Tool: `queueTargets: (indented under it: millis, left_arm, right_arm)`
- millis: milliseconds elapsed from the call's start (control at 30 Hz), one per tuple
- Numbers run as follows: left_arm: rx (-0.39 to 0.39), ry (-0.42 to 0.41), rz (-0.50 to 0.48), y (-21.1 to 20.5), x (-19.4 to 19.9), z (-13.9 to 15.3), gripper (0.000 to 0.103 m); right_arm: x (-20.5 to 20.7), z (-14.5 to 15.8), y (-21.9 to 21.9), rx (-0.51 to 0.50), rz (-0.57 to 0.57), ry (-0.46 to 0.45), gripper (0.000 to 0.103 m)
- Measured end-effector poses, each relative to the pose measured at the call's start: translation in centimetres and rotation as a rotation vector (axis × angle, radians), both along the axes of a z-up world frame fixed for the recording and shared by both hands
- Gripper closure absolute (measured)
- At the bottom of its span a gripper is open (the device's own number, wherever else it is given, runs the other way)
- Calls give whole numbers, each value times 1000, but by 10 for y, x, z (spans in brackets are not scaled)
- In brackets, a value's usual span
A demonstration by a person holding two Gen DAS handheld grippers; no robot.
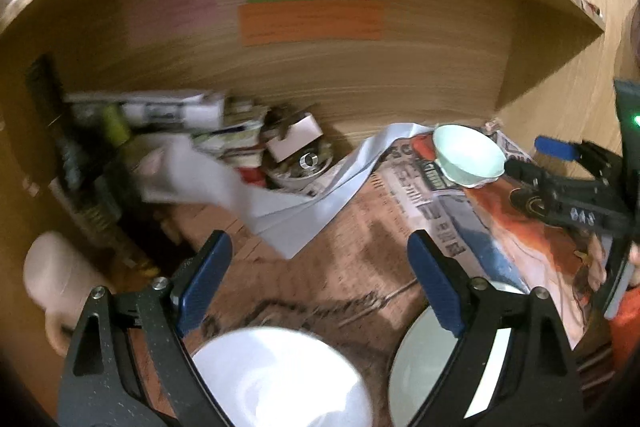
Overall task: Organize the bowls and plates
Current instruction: 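Open both grippers and move them toward the small mint green bowl, then close both grippers on the rim of the mint green bowl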
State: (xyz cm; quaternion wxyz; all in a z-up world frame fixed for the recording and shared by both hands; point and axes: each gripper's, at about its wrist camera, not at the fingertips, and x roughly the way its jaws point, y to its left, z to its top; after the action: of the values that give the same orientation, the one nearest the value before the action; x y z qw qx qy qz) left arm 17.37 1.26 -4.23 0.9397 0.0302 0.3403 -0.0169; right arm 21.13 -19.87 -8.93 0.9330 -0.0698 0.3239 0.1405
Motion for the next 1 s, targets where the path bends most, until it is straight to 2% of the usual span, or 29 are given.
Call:
queueTargets:
  millis: [200, 367, 500, 567, 667, 767, 900, 1000]
  left_arm:
    - [24, 56, -60, -21, 48, -10, 13]
    - [25, 121, -73, -31, 83, -23, 13]
    - [39, 153, -81, -38, 103, -32, 13]
    - [45, 170, -89, -42, 110, -37, 13]
    - [43, 188, -101, -45, 117, -43, 13]
    - [40, 205, -107, -48, 123, -46, 13]
    - [20, 233, -107, -50, 128, -51, 13]
    - [25, 242, -106, -52, 129, -53, 13]
  right_arm:
    - [53, -25, -43, -16, -161, 61, 27]
    - [90, -58, -65, -32, -235, 142, 29]
    - [113, -85, -80, -5, -271, 229, 44]
    - [122, -95, -90, 6, -283, 268, 55]
    - [131, -110, -90, -4, -275, 308, 63]
    - [130, -113, -85, 18, -243, 322, 80]
    - [120, -109, -75, 3, -215, 318, 81]
    - [113, -107, -73, 86, -160, 362, 82]
